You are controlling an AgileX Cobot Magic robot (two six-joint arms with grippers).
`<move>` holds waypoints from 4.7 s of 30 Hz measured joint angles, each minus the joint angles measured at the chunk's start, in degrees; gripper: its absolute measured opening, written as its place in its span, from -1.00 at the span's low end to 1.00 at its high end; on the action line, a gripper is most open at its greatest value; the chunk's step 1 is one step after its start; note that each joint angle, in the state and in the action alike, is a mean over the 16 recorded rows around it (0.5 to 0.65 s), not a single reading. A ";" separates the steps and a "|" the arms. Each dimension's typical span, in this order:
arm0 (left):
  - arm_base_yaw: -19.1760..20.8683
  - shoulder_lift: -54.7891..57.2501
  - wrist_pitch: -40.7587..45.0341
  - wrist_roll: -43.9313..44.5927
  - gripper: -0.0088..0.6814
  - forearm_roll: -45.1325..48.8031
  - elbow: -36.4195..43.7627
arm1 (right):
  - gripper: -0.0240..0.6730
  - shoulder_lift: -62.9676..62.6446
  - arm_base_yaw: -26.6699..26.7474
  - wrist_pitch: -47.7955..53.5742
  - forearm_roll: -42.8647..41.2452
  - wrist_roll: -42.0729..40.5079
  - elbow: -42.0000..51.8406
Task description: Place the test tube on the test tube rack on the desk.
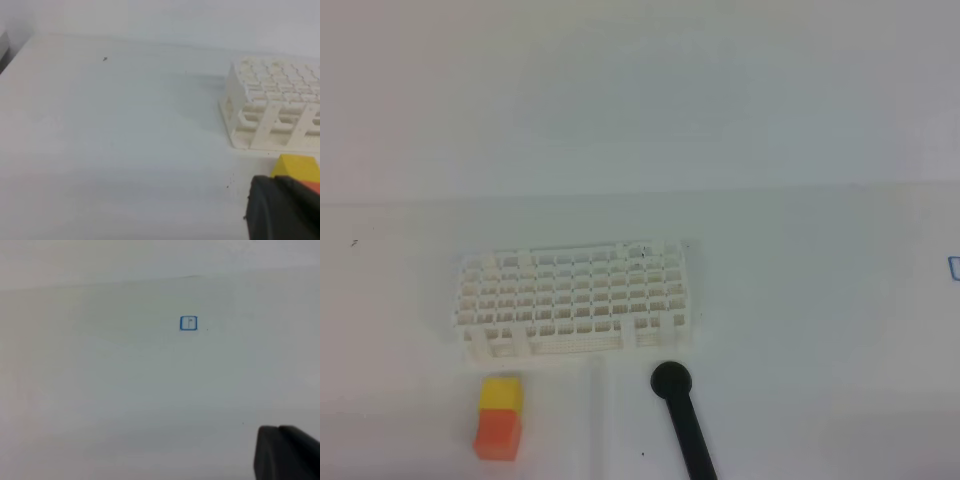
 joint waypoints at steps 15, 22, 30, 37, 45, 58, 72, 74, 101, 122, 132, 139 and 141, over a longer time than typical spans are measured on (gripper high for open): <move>0.00 -0.09 -21.78 -1.89 -0.98 -1.58 0.11 | -0.94 0.00 0.00 -17.24 -0.12 0.00 0.32; 0.01 -0.28 -31.44 -5.99 -0.98 -2.52 0.35 | -0.94 0.00 0.00 -31.95 -0.30 -0.40 0.36; 0.01 -0.19 -35.20 -14.08 -0.98 -0.81 0.25 | -0.94 0.00 0.00 -38.81 -0.43 -2.70 0.36; 0.00 0.01 -32.90 -25.45 -0.98 9.16 -3.56 | -0.94 0.00 0.00 -35.31 -1.05 -4.88 -1.92; -0.01 3.20 -19.72 -41.25 -0.98 24.40 -14.50 | -0.94 0.71 0.00 -22.75 -3.05 -5.56 -11.75; -2.70 18.25 10.20 -30.72 -0.98 6.26 -24.42 | -0.94 11.30 0.00 6.42 1.20 -9.99 -29.66; -7.62 23.15 20.32 1.93 -0.98 -36.02 -19.84 | -0.93 23.62 0.33 20.58 17.85 -26.28 -32.15; -7.76 23.33 21.61 4.99 -0.98 -39.46 -19.01 | -0.93 24.54 0.64 22.27 18.94 -27.26 -32.15; -12.05 50.71 27.05 25.23 -0.98 -48.93 -26.80 | -0.91 40.50 11.87 33.17 22.75 -27.27 -34.43; -40.76 73.83 14.96 -32.11 -0.92 4.46 -38.39 | -0.91 58.72 17.24 38.64 17.57 -26.08 -47.40; -45.80 83.28 11.77 -44.07 -0.26 11.95 -41.61 | -0.91 58.86 18.84 42.04 10.94 -19.31 -47.50; -45.83 90.41 14.43 -45.00 0.21 12.64 -46.71 | -0.91 59.30 18.87 43.11 9.61 -16.13 -47.50; -45.83 92.30 15.33 -45.22 0.28 12.67 -48.09 | -0.91 59.44 18.87 43.28 9.55 -15.78 -47.50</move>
